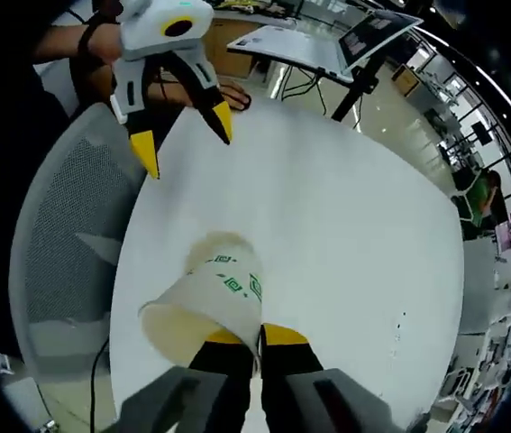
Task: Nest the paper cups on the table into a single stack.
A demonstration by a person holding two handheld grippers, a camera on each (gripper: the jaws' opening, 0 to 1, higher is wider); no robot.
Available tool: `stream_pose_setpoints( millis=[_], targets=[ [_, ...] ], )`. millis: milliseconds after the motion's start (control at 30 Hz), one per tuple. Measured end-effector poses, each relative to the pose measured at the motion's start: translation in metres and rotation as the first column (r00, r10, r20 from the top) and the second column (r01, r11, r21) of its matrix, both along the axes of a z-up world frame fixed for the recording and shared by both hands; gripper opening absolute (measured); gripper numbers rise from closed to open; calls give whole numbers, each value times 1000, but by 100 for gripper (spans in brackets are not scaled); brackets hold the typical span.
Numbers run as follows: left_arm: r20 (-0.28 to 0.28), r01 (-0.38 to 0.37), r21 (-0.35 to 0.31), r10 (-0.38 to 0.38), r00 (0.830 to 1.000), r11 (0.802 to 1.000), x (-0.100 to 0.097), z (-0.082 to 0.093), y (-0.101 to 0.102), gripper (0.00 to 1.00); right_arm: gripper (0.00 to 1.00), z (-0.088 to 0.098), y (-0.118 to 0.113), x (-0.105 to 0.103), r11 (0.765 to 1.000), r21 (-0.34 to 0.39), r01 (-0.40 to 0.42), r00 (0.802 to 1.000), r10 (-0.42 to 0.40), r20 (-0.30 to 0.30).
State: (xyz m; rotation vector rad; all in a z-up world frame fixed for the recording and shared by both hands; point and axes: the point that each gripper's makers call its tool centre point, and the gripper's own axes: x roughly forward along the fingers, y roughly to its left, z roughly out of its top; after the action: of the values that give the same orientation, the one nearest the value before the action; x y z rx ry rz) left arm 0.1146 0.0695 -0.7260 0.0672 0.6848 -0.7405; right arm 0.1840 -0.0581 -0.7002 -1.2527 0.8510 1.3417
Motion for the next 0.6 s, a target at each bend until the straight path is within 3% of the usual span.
stream_pose_setpoints(
  millis=[200, 600],
  targets=[
    [-2, 17, 4, -17, 1000, 1000, -4, -2, -2, 52, 0, -10, 0, -1, 997, -62, -46, 999, 45, -17],
    [-2, 11, 3, -11, 1000, 1000, -7, -3, 5, 53, 0, -16, 13, -4, 991, -103, -81, 996, 76, -52]
  ],
)
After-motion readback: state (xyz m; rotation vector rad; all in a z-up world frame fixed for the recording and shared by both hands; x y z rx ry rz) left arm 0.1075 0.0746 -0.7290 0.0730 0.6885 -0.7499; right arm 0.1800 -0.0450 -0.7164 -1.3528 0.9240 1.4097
